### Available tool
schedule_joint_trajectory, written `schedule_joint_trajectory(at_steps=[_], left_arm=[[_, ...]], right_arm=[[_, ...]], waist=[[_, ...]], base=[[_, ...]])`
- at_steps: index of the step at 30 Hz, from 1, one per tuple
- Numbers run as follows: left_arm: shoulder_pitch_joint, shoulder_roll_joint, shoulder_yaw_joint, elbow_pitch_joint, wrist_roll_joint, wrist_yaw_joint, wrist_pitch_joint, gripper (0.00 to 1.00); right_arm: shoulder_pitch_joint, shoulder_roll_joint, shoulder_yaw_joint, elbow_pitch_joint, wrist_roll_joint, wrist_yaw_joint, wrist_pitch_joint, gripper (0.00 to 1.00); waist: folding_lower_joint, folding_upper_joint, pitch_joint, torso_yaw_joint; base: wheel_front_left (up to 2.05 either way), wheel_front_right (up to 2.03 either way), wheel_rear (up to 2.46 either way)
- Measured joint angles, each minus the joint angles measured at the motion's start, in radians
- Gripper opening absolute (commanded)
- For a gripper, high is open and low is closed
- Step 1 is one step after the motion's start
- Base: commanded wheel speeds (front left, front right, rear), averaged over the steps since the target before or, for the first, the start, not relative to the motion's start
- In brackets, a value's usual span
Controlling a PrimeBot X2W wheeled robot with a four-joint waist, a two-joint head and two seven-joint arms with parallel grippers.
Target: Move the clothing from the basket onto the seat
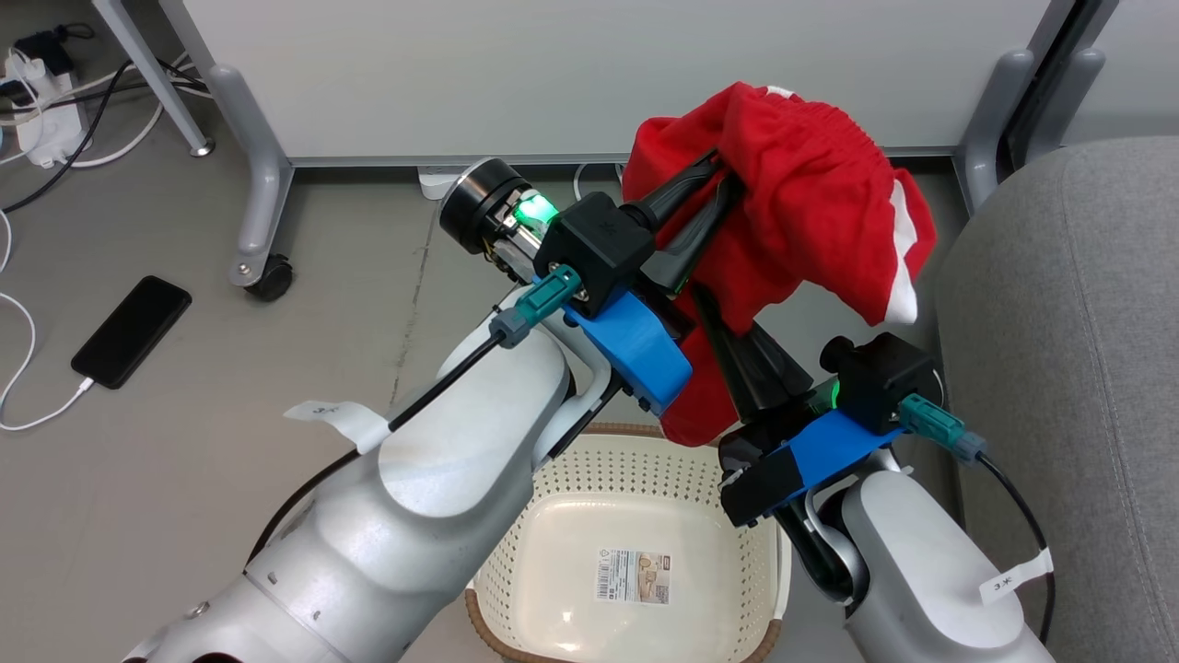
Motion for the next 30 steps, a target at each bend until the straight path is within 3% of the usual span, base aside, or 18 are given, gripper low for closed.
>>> schedule_joint_trajectory(at_steps=[24, 25, 26, 30], left_arm=[[0.006, -0.002, 0.012, 0.009, 0.019, -0.002, 0.0, 0.0], [0.006, -0.002, 0.014, 0.011, 0.019, -0.002, 0.0, 0.22], [0.006, -0.002, 0.016, 0.011, 0.019, -0.002, 0.0, 1.0], [0.007, -0.002, 0.025, 0.008, 0.026, -0.002, 0.0, 1.0]], right_arm=[[0.001, 0.0, 0.002, -0.005, -0.009, 0.0, 0.0, 0.0], [0.001, 0.0, 0.001, -0.005, -0.01, 0.0, 0.0, 0.0], [0.001, 0.0, 0.001, -0.005, -0.01, 0.0, 0.0, 0.0], [0.001, 0.0, 0.0, -0.006, -0.011, 0.0, 0.0, 0.0]], waist=[[-0.0001, 0.0, -0.002, -0.004], [-0.0001, 0.0, -0.002, -0.005], [-0.0001, 0.0, -0.001, -0.005], [-0.0001, 0.0, 0.001, -0.005]], base=[[0.0, 0.0, 0.0], [0.0, 0.0, 0.0], [0.0, 0.0, 0.0], [0.0, 0.0, 0.0]])
